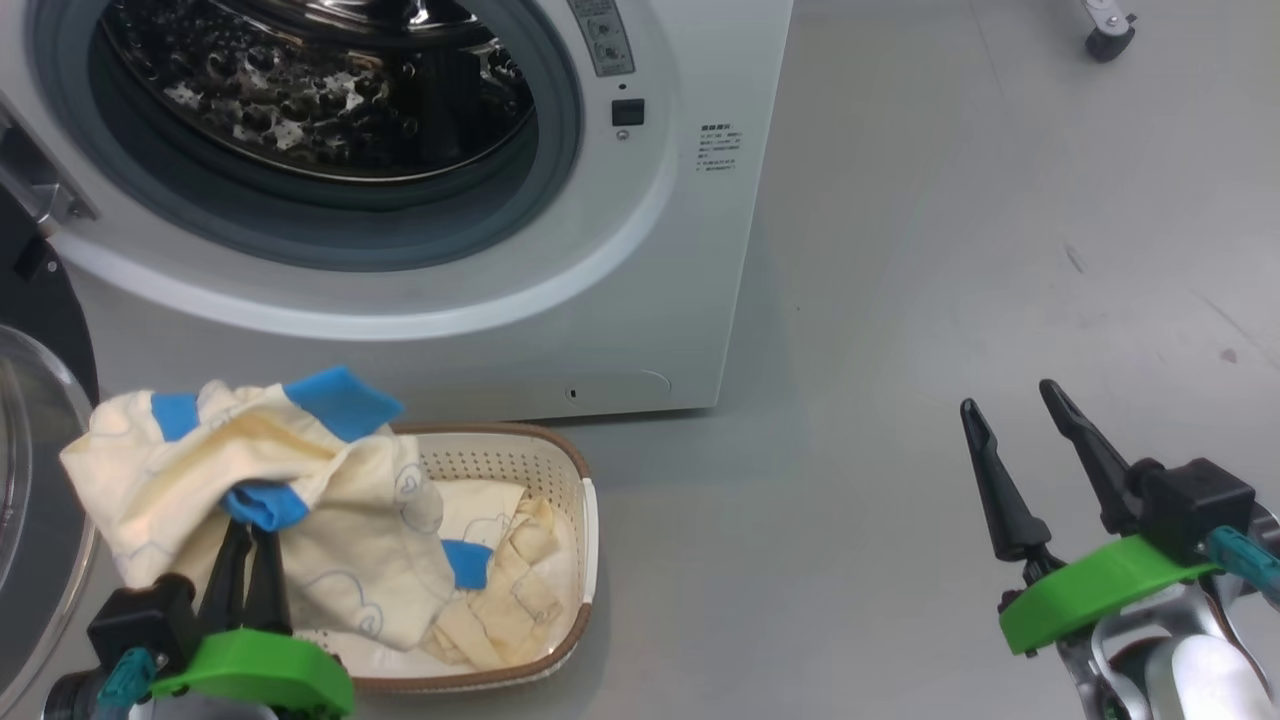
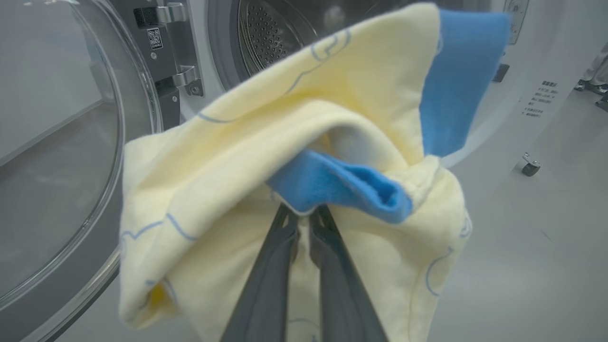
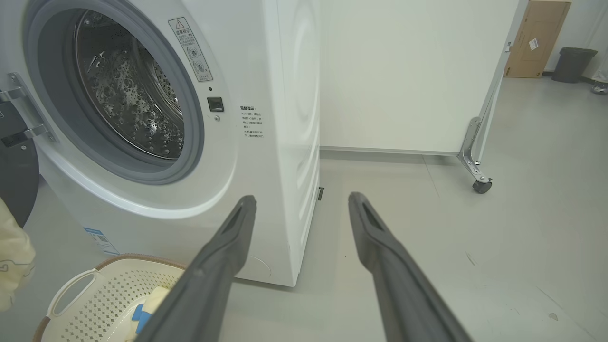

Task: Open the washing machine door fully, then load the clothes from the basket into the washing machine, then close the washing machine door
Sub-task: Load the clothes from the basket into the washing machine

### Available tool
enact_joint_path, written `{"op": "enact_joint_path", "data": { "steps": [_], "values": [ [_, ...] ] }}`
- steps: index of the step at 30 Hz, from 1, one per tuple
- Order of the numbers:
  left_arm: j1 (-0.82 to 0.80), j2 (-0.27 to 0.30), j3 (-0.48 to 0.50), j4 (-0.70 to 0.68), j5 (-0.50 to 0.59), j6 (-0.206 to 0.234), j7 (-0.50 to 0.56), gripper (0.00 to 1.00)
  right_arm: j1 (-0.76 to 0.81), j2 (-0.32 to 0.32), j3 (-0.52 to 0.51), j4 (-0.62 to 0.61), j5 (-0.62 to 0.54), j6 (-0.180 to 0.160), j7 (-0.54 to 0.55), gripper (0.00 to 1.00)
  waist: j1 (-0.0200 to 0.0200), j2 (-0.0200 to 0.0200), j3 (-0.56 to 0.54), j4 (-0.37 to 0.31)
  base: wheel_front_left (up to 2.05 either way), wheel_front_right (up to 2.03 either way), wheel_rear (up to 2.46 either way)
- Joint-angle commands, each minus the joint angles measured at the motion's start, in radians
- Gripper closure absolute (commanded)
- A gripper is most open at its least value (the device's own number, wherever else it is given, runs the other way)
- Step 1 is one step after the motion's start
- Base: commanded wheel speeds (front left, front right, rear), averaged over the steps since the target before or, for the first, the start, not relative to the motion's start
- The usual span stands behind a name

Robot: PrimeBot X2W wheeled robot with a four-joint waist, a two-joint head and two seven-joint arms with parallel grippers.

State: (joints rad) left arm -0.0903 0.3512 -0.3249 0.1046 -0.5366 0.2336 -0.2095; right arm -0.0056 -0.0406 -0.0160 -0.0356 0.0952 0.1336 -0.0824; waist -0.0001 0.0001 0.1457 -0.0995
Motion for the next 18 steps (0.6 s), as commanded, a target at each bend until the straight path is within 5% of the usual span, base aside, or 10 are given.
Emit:
{"op": "enact_joint_path", "data": {
  "steps": [1,18],
  "values": [
    [-0.014,0.035,0.042,-0.048,0.013,0.013,0.001,1.0,-0.006,-0.01,0.021,-0.041,-0.005,-0.003,0.006,0.0,0.0001,-0.0001,-0.022,0.006,0.0,0.0,0.0],
    [0.051,0.05,0.031,-0.152,0.019,0.061,0.038,1.0,0.03,-0.01,0.018,-0.074,0.0,-0.003,0.03,0.0,0.0001,-0.0001,-0.059,0.014,0.0,0.0,0.0]
  ]
}}
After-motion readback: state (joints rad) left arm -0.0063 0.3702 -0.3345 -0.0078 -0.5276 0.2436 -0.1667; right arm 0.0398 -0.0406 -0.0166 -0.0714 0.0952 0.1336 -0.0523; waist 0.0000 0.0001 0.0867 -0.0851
